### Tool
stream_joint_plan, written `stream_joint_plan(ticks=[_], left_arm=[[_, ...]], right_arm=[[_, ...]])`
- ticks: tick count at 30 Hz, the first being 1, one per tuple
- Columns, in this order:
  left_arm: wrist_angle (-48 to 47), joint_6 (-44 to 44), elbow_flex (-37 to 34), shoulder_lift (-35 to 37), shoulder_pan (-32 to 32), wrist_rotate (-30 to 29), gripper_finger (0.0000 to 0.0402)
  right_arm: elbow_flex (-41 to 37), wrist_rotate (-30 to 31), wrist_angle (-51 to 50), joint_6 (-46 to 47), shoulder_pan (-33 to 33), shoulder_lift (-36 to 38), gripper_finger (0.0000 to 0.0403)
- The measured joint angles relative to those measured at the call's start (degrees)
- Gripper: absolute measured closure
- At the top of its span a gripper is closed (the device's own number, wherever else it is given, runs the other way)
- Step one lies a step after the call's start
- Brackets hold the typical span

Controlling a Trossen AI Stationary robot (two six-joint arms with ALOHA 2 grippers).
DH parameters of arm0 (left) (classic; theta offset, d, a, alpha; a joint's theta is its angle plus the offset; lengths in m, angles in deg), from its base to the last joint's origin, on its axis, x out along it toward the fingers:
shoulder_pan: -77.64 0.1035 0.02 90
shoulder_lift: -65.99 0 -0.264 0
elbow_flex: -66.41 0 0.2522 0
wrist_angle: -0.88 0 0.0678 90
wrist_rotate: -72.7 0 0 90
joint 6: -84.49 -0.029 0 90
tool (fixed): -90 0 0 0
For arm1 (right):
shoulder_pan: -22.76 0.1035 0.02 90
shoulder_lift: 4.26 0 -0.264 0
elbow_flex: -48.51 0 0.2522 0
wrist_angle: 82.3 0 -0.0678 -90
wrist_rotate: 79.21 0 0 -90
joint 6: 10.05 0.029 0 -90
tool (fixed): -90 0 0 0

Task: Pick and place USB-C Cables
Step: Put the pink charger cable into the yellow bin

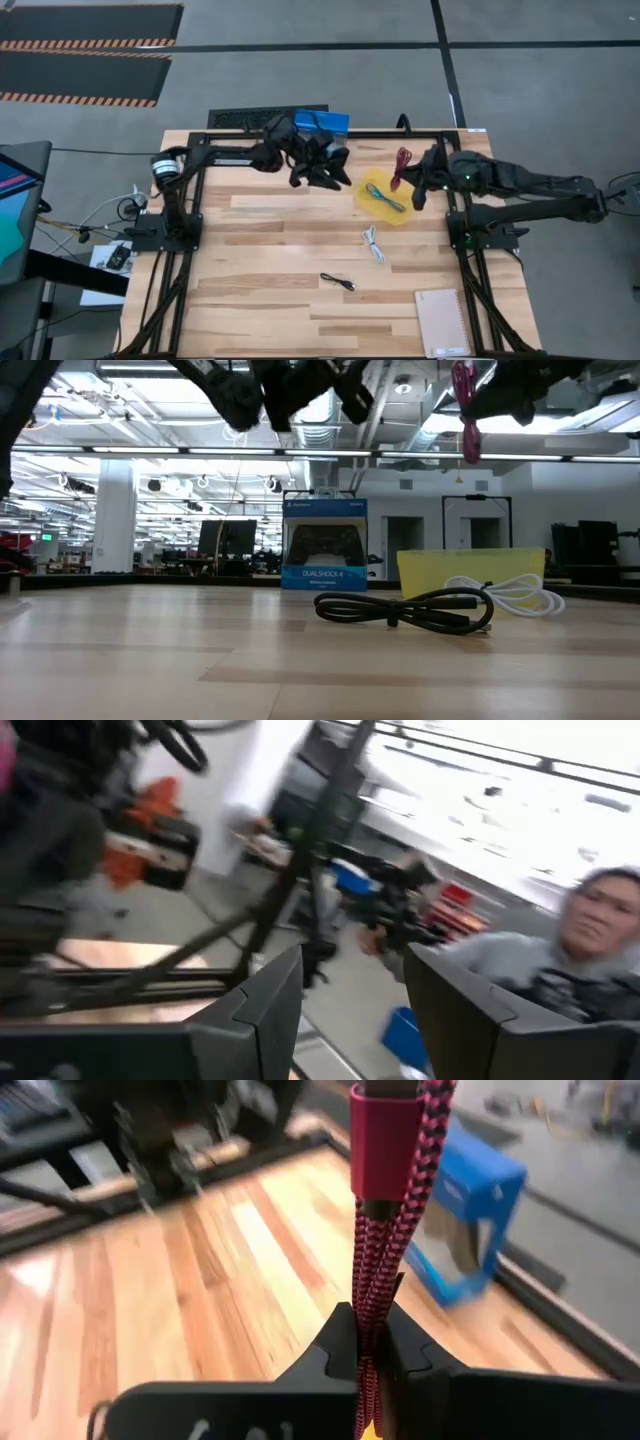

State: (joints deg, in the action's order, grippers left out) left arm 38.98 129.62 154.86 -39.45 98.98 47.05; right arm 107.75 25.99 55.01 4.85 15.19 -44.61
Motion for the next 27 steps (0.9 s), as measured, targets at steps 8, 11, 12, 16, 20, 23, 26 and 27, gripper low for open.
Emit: stream_joint_plan(ticks=[8,11,12,16,20,23,26,27], left_arm=[[-60.2,-39.8,0.1,16.5,-3.0,-55.2,0.0289],[-69.7,-40.6,0.0,20.6,-5.6,-70.1,0.0305],[-71.6,-40.2,0.0,21.9,-6.1,-71.4,0.031],[-76.4,-37.6,0.0,25.1,-7.4,-72.2,0.0325],[-83.4,-36.9,0.0,25.6,-7.8,-72.6,0.0337],[-86.0,-36.4,-1.3,25.7,-7.9,-72.7,0.0344],[-86.8,-36.2,-3.9,25.7,-8.1,-72.8,0.0349],[-86.8,-36.1,-4.7,25.7,-8.1,-72.8,0.035]], right_arm=[[3.4,-0.1,-10.4,3.9,-1.9,-4.2,0.039],[3.4,-1.3,-12.7,4.8,-2.8,-6.7,0.039],[3.4,-2.2,-13.3,4.8,-3.3,-7.6,0.039],[3.5,-6.2,-13.9,4.8,-6.2,-12.0,0.039],[3.5,-9.8,-16.4,4.6,-9.4,-16.5,0.039],[3.5,-10.9,-18.2,4.1,-11.2,-19.7,0.039],[3.5,-11.2,-18.6,2.7,-12.4,-22.6,0.039],[3.5,-11.3,-18.5,2.5,-12.6,-23.5,0.039]])
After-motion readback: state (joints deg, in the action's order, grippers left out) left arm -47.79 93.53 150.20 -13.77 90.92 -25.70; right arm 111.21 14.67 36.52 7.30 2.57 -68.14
